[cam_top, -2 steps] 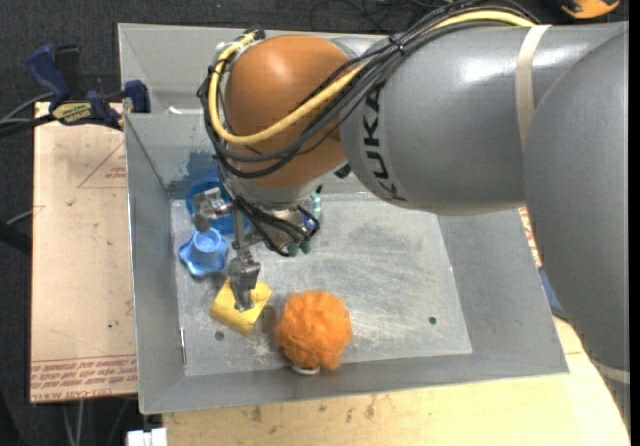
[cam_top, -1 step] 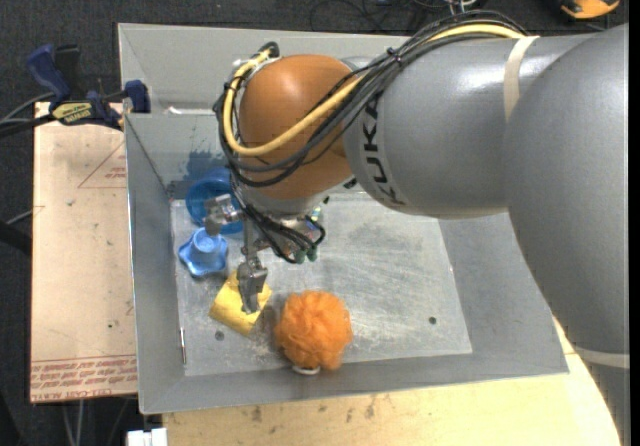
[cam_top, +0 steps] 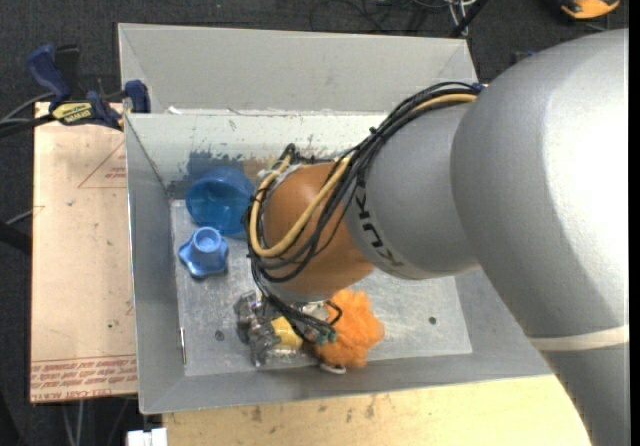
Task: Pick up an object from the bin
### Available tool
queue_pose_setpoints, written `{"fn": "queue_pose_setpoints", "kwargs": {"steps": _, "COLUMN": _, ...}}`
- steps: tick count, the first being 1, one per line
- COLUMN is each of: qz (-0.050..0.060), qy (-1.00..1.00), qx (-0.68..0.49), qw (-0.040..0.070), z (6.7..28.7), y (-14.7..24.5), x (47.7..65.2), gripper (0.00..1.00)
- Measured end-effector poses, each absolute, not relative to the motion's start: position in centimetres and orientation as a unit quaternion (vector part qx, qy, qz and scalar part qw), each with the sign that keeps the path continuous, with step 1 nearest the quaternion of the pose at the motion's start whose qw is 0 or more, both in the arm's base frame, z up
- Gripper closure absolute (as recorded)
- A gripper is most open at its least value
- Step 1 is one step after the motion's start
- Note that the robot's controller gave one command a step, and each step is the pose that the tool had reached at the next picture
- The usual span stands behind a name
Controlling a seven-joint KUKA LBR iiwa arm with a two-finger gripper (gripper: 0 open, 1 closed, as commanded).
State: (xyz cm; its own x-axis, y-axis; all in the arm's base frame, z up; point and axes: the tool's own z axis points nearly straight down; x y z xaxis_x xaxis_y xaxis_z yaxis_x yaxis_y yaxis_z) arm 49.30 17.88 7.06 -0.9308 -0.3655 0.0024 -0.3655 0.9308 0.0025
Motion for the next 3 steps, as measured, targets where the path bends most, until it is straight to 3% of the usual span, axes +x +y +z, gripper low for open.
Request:
{"fn": "queue_pose_setpoints", "kwargs": {"steps": 1, "qz": -0.002, "qy": -0.983, "qx": 0.185, "qw": -0.005, "z": 7.1, "y": 17.9, "x": 49.6, "gripper": 0.0}}
{"fn": "queue_pose_setpoints", "kwargs": {"steps": 2, "qz": -0.002, "qy": -0.983, "qx": 0.185, "qw": -0.005, "z": 7.1, "y": 17.9, "x": 49.6, "gripper": 0.0}}
{"fn": "queue_pose_setpoints", "kwargs": {"steps": 3, "qz": -0.002, "qy": -0.969, "qx": 0.246, "qw": 0.0, "z": 7.0, "y": 15.5, "x": 52.6, "gripper": 0.0}}
